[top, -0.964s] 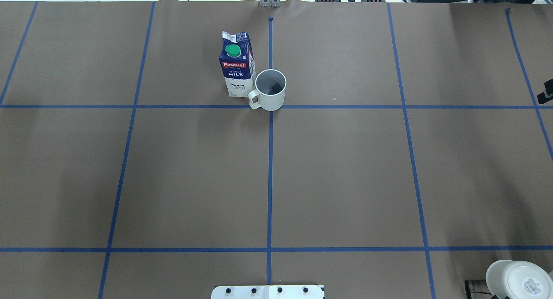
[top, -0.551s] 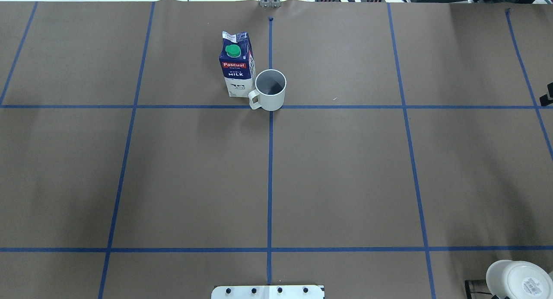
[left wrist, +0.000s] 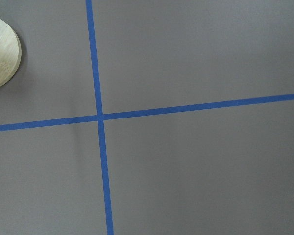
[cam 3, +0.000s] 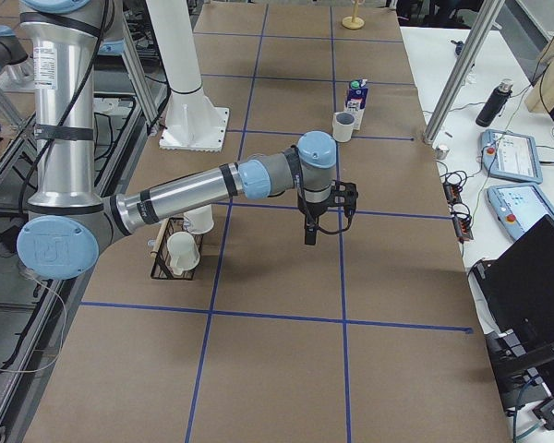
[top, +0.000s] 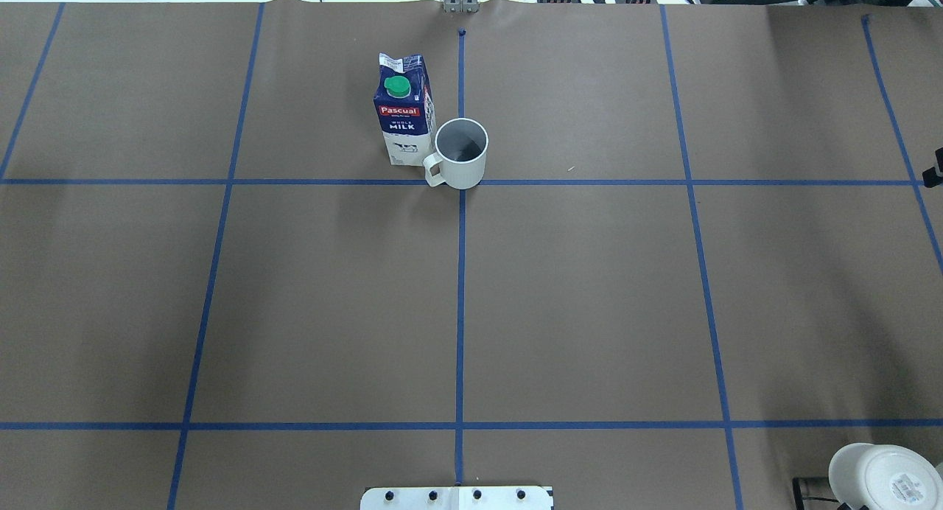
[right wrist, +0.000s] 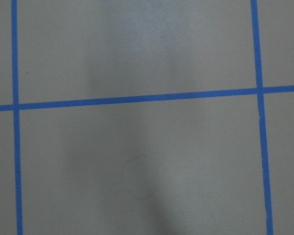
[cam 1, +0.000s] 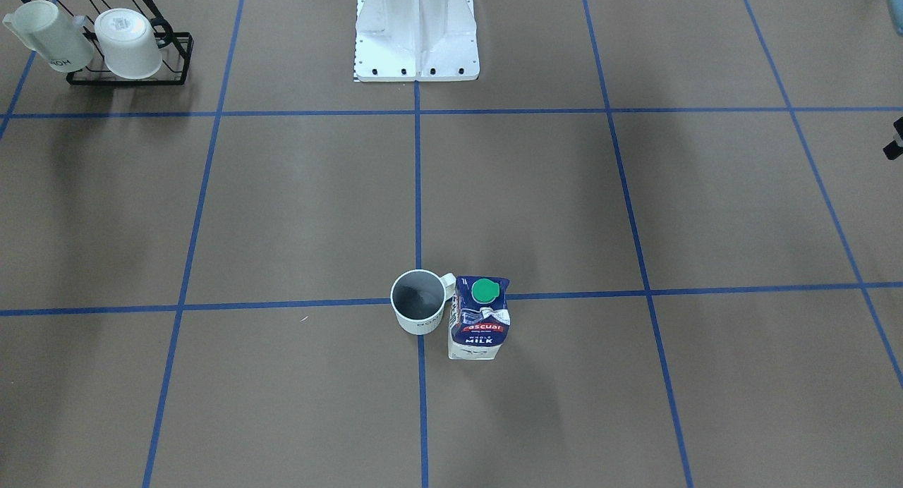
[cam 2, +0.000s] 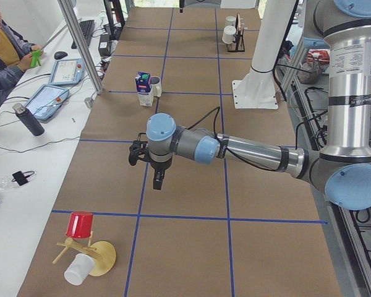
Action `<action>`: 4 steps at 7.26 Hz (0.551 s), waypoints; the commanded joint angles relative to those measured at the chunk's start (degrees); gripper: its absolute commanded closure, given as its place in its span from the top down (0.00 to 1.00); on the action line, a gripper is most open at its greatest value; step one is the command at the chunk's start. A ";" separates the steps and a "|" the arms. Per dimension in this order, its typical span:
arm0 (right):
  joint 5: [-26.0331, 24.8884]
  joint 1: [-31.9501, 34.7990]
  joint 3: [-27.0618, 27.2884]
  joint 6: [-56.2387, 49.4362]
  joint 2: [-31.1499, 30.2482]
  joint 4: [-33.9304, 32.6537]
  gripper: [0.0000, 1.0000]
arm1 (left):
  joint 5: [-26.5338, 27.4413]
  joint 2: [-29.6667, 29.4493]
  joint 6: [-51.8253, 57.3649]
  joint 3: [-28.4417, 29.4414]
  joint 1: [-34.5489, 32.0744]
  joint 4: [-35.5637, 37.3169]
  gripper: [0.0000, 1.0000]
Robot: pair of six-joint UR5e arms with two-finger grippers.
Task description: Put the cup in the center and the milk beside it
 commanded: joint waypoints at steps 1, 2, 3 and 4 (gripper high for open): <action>-1.03 0.09 -0.73 -2.35 -2.42 0.12 1.00 | 3.33 1.80 -0.50 -0.39 0.14 -3.29 0.98; -2.86 0.26 -0.73 -8.64 -3.82 0.04 1.00 | 3.34 1.89 -0.50 -0.47 0.14 -3.38 0.98; -3.05 0.52 -0.56 -9.40 -3.75 0.04 1.00 | 3.34 1.89 -0.50 -0.39 0.23 -3.29 0.98; -3.23 0.61 -0.55 -9.75 -3.40 0.04 1.00 | 3.34 1.89 -0.59 -0.04 0.67 -2.94 0.98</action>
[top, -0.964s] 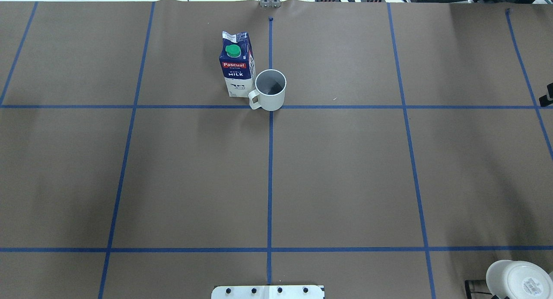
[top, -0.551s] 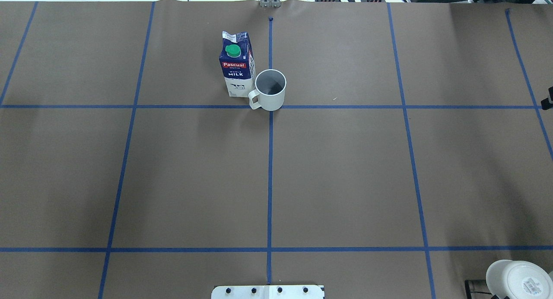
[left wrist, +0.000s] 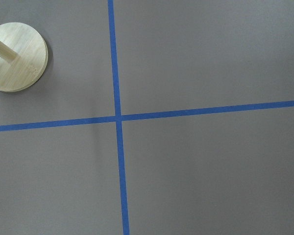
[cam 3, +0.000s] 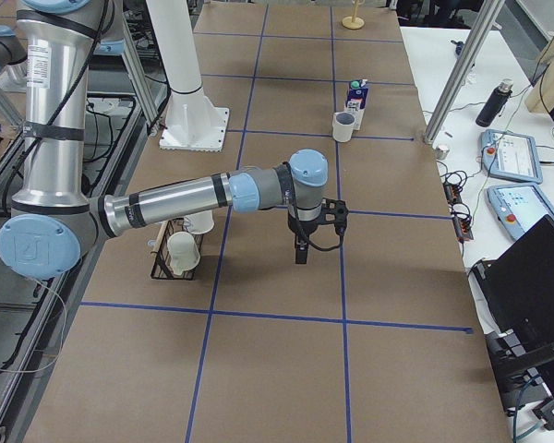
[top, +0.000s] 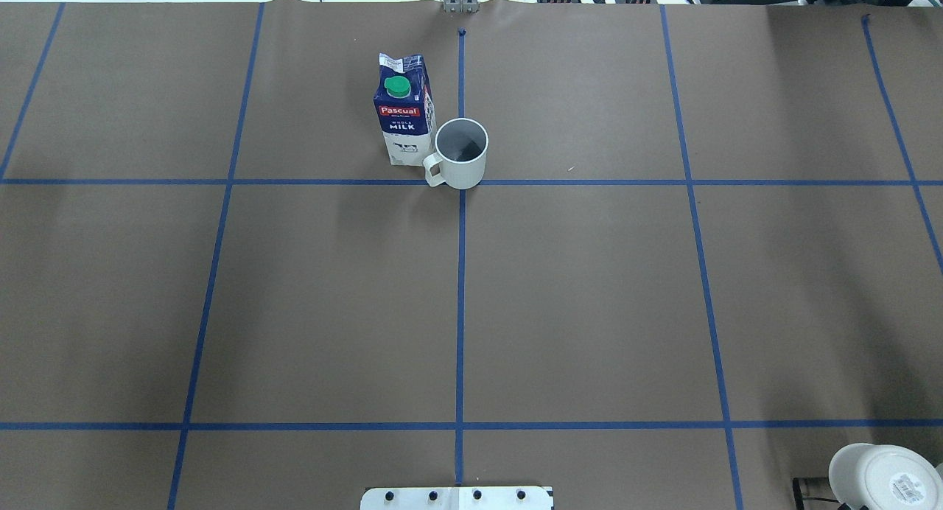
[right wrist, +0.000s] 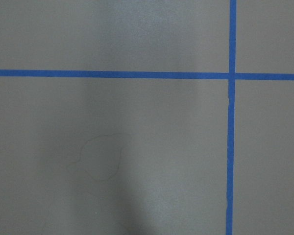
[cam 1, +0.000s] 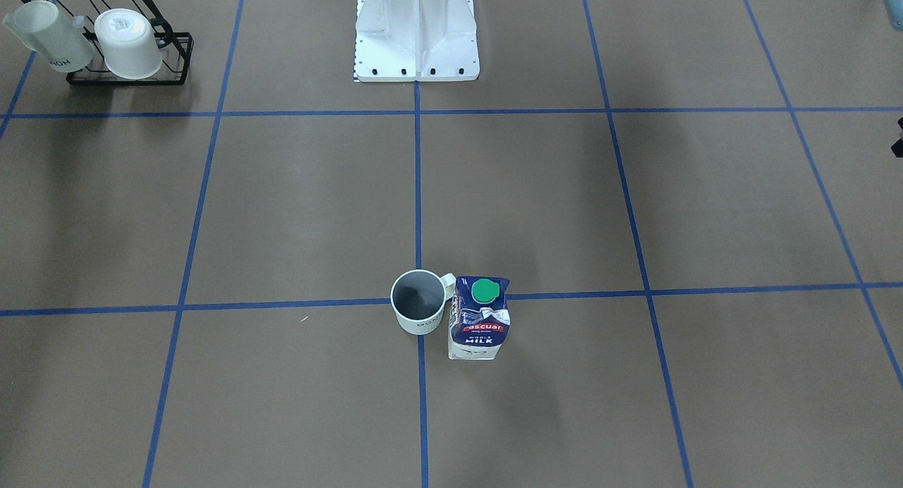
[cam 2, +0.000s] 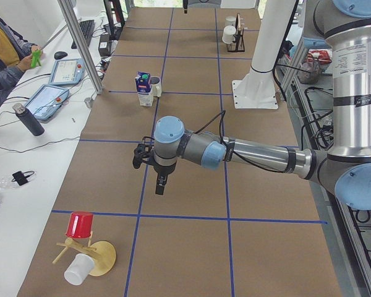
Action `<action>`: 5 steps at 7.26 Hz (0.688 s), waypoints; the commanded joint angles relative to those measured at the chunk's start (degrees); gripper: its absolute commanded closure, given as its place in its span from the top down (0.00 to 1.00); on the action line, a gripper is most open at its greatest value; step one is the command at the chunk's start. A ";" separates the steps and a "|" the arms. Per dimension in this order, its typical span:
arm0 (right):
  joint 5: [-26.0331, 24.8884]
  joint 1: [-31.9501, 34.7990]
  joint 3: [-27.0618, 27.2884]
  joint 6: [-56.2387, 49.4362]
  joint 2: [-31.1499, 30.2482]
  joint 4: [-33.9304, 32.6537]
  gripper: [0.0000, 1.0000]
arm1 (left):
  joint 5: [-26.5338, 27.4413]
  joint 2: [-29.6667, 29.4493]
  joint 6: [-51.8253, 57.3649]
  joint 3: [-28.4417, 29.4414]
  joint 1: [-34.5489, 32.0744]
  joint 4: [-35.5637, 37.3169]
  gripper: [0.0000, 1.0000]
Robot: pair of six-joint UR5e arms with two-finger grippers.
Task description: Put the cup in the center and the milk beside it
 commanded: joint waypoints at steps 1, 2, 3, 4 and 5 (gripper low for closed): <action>-0.45 0.96 -0.21 -4.39 0.08 -0.10 1.00 | 0.08 0.05 -0.07 0.54 2.01 0.24 0.98; -0.45 0.97 -0.30 -5.81 0.60 -0.53 1.00 | -0.09 0.05 -0.07 1.33 2.20 0.33 0.98; -0.27 0.97 -0.30 -5.48 0.69 -0.62 1.00 | -0.36 -0.13 -0.42 1.25 2.90 3.55 0.98; -0.18 0.88 -0.56 -5.30 1.30 -0.80 1.00 | -0.53 -0.04 0.10 1.25 2.99 5.58 0.98; -0.01 0.97 -1.00 -5.13 2.18 -1.32 1.00 | -0.71 0.04 0.37 0.64 3.08 6.90 0.98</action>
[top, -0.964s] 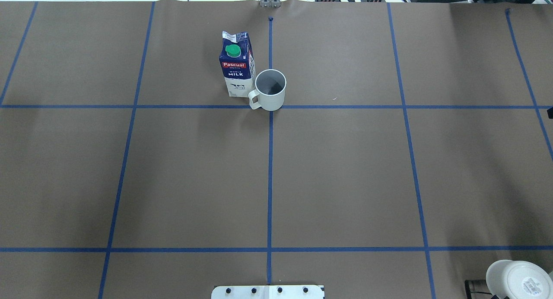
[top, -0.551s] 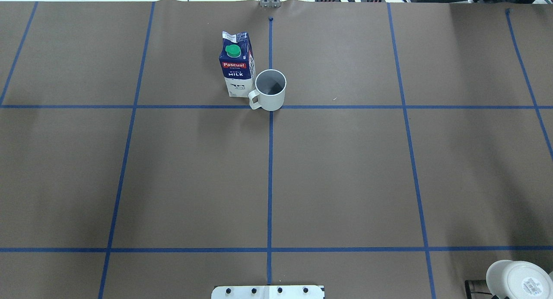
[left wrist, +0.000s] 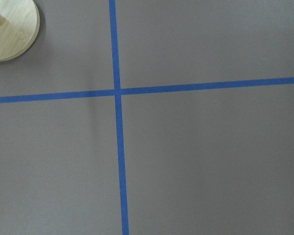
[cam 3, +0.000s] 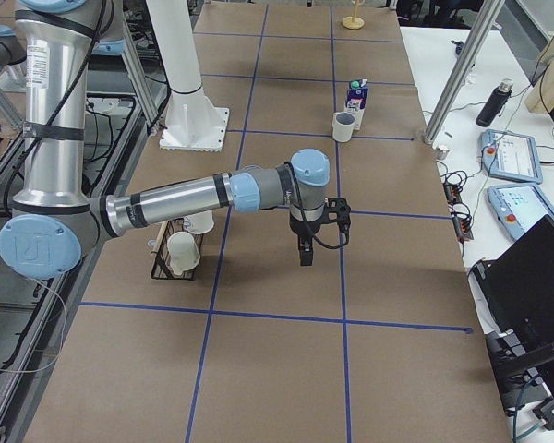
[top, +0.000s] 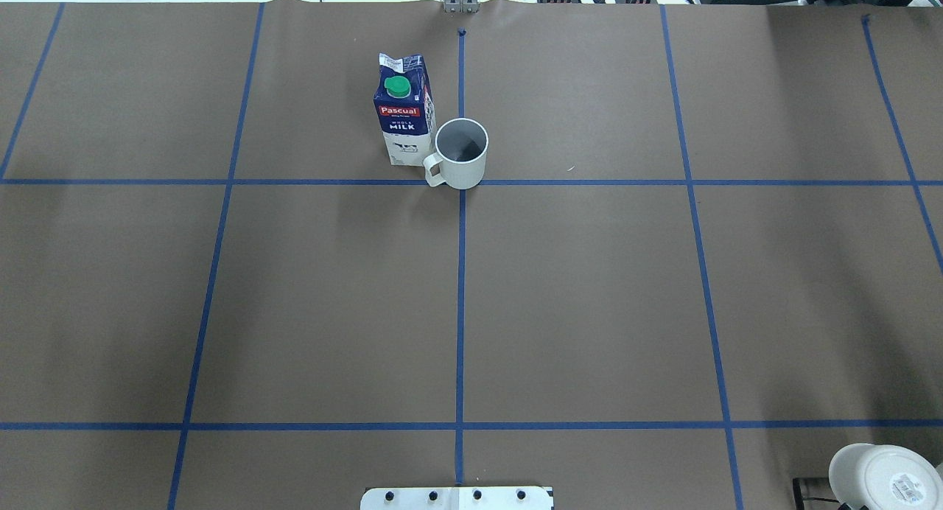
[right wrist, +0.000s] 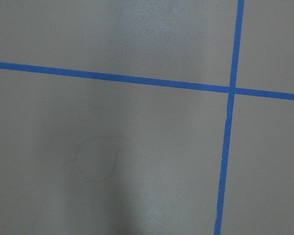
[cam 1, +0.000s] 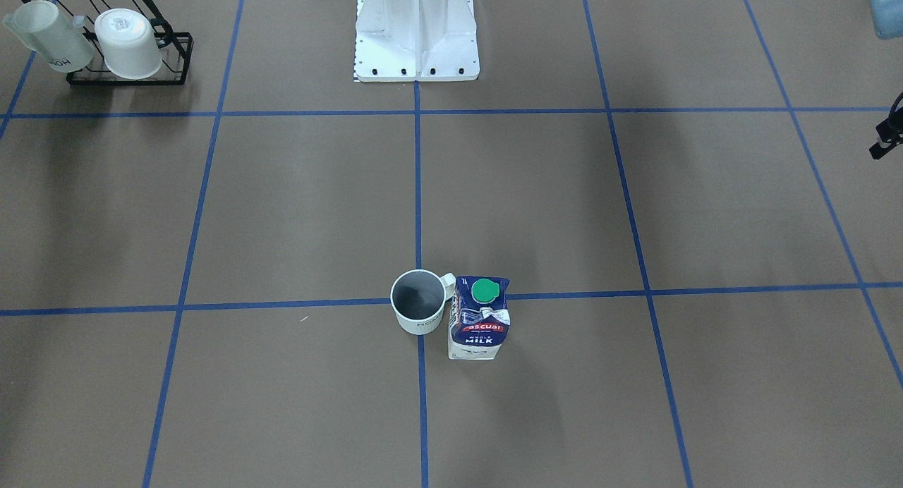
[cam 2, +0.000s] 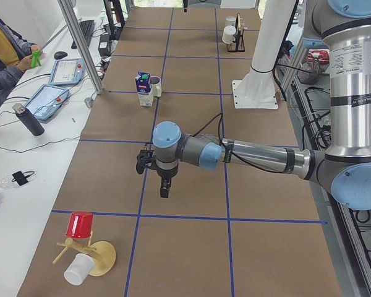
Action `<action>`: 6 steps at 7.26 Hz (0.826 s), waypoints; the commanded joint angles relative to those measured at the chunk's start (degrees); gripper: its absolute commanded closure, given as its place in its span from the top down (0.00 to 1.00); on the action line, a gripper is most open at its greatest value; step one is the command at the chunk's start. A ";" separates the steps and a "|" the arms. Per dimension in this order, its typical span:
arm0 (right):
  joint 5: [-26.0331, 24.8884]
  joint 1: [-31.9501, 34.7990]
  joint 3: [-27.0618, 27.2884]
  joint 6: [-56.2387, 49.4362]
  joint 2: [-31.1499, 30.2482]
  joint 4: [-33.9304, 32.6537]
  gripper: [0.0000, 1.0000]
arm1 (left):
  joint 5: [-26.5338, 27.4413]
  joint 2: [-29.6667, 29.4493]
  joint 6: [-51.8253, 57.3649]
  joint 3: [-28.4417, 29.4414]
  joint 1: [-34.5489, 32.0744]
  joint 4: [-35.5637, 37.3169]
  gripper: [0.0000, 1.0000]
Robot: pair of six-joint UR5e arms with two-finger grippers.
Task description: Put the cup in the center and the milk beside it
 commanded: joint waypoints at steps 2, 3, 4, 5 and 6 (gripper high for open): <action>0.45 -0.12 -1.58 0.12 1.99 -2.08 1.00 | -0.41 0.08 2.27 -1.47 0.48 4.38 0.98; 0.54 -0.03 -1.67 0.12 2.25 -2.17 1.00 | -0.41 0.08 2.28 -1.48 0.48 4.48 0.98; 0.54 -0.03 -1.76 0.04 2.34 -2.26 1.00 | -0.41 0.08 2.28 -1.13 0.57 4.22 0.98; 0.63 -0.03 -2.02 -0.57 2.34 -2.26 1.00 | -0.41 0.08 2.28 -0.87 0.57 4.04 0.98; 0.63 -0.12 -2.20 -0.67 2.43 -2.17 1.00 | -0.50 -0.01 2.28 -1.21 0.57 4.04 0.98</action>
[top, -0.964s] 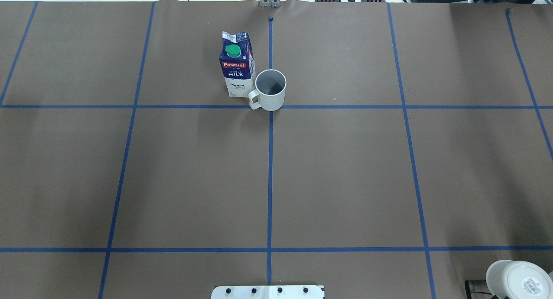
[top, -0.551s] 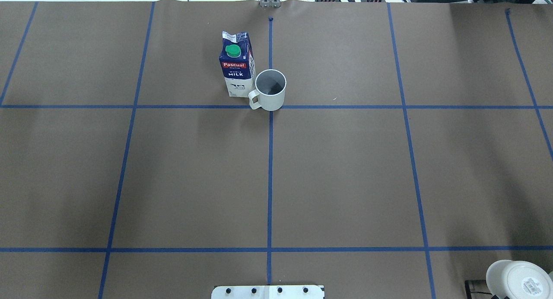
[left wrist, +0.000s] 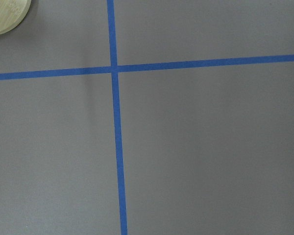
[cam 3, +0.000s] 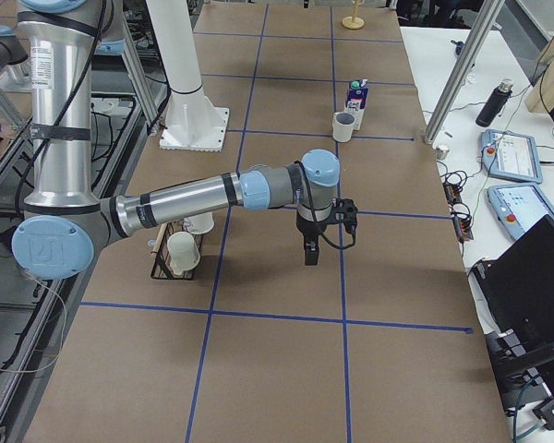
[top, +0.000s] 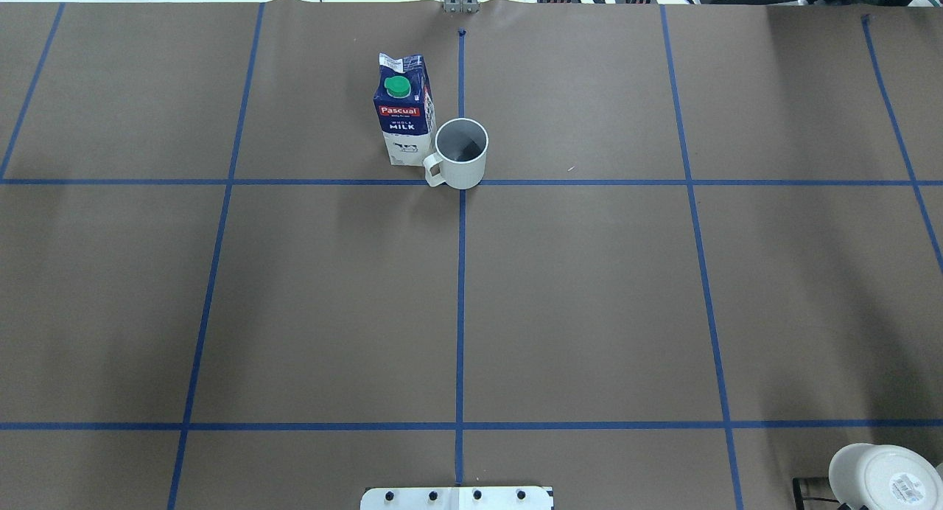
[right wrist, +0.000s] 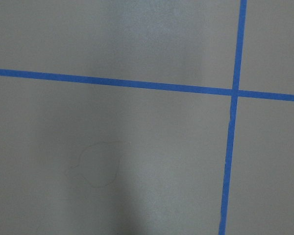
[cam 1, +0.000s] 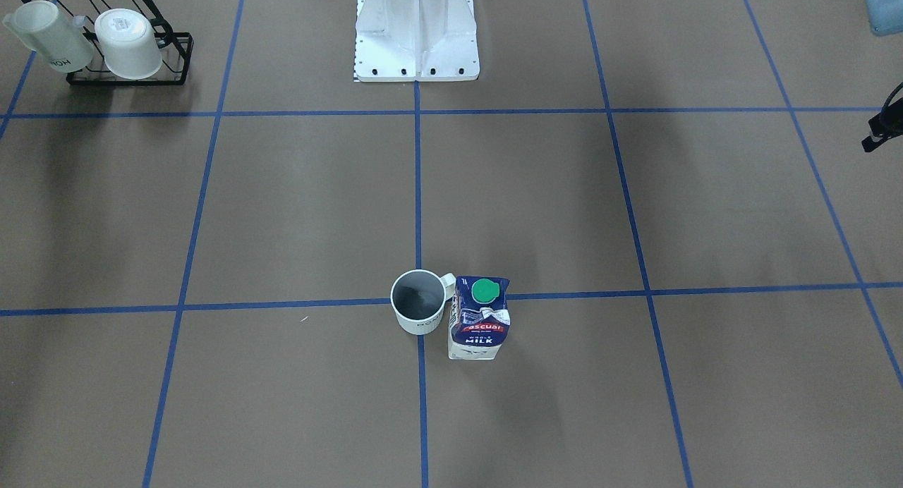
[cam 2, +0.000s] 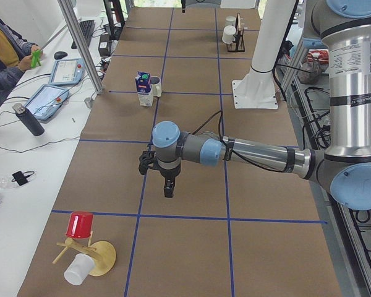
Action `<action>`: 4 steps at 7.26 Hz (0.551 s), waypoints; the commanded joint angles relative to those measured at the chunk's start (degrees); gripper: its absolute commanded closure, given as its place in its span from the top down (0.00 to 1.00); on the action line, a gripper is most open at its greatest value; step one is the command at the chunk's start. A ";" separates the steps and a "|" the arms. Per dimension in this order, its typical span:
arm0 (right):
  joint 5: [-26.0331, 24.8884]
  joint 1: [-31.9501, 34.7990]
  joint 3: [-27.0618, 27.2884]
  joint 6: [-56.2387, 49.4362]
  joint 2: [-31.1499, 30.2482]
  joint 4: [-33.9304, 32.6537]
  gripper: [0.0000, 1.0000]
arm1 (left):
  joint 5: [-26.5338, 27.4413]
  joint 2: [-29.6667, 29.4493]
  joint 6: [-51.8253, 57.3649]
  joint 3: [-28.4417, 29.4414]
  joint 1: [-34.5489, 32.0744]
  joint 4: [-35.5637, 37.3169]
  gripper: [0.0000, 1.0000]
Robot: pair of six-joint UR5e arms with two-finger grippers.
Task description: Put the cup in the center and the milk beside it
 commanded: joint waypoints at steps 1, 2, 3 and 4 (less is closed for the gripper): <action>0.04 -0.14 -0.95 -0.29 0.53 0.04 1.00 | 0.02 -0.16 0.02 0.21 0.02 -0.16 0.98; 0.04 -0.14 -1.31 -0.29 0.79 0.04 1.00 | 0.02 -0.16 0.02 -0.14 0.02 -0.16 0.98; 0.04 -0.14 -1.40 -0.29 0.88 0.04 1.00 | 0.02 -0.51 0.02 -0.23 0.02 -0.24 0.98; 0.04 -0.06 -1.40 -0.29 0.97 0.04 1.00 | 0.02 -0.69 0.02 -0.32 0.02 -0.33 0.98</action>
